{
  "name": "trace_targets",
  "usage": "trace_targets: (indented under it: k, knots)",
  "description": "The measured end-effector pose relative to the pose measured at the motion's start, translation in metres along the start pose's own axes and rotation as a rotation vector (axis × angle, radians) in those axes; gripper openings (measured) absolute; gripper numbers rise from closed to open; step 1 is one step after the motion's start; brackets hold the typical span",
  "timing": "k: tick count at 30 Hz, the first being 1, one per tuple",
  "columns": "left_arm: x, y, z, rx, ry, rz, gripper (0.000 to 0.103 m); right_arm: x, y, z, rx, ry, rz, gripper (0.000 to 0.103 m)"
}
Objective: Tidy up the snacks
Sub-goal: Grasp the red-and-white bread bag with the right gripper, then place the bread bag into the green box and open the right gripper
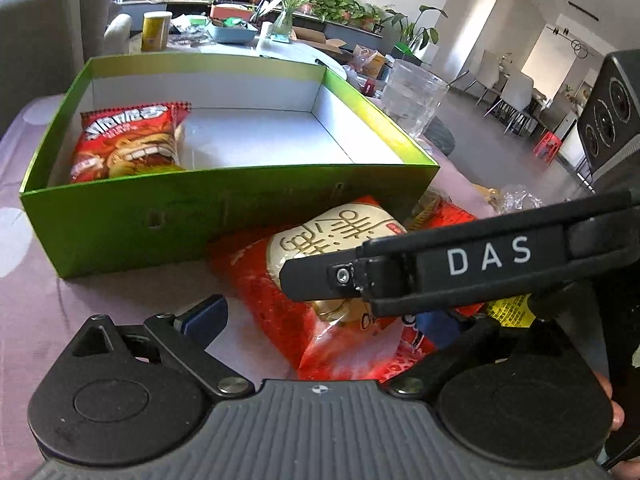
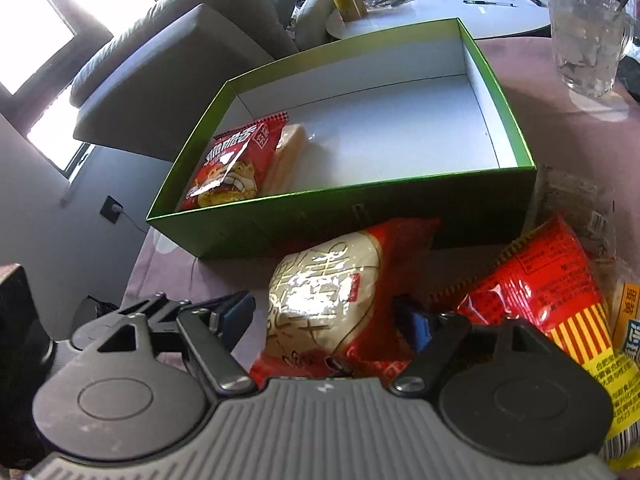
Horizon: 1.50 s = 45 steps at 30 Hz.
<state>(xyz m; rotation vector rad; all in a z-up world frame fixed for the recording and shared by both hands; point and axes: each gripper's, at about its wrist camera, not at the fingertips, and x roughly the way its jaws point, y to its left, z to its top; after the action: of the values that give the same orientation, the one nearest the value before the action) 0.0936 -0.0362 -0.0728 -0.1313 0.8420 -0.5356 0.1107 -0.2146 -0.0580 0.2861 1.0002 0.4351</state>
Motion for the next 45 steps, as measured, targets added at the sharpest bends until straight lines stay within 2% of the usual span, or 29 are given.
trace_targets:
  k: [5,11,14,19,30,45]
  knots:
    - [0.005,0.0,0.0,-0.013,0.014,-0.037,0.101,-0.001,-0.002,0.001,-0.013,0.002,-0.002,0.071]
    - [0.002,-0.006,0.001,0.009,-0.004,-0.06,0.092,-0.002,-0.002,0.0,-0.017,-0.006,0.004,0.067]
    - [-0.004,-0.012,0.003,0.029,-0.026,-0.065,0.091,-0.005,-0.003,-0.002,-0.007,-0.017,0.018,0.065]
    - [-0.02,-0.023,0.007,0.042,-0.068,-0.071,0.091,-0.017,0.006,-0.005,-0.015,-0.041,0.041,0.064]
    - [-0.052,-0.039,0.022,0.119,-0.189,-0.061,0.091,-0.05,0.027,0.002,-0.075,-0.151,0.078,0.064]
    - [-0.057,-0.046,0.055,0.159,-0.263,-0.065,0.091,-0.069,0.028,0.029,-0.065,-0.252,0.108,0.064]
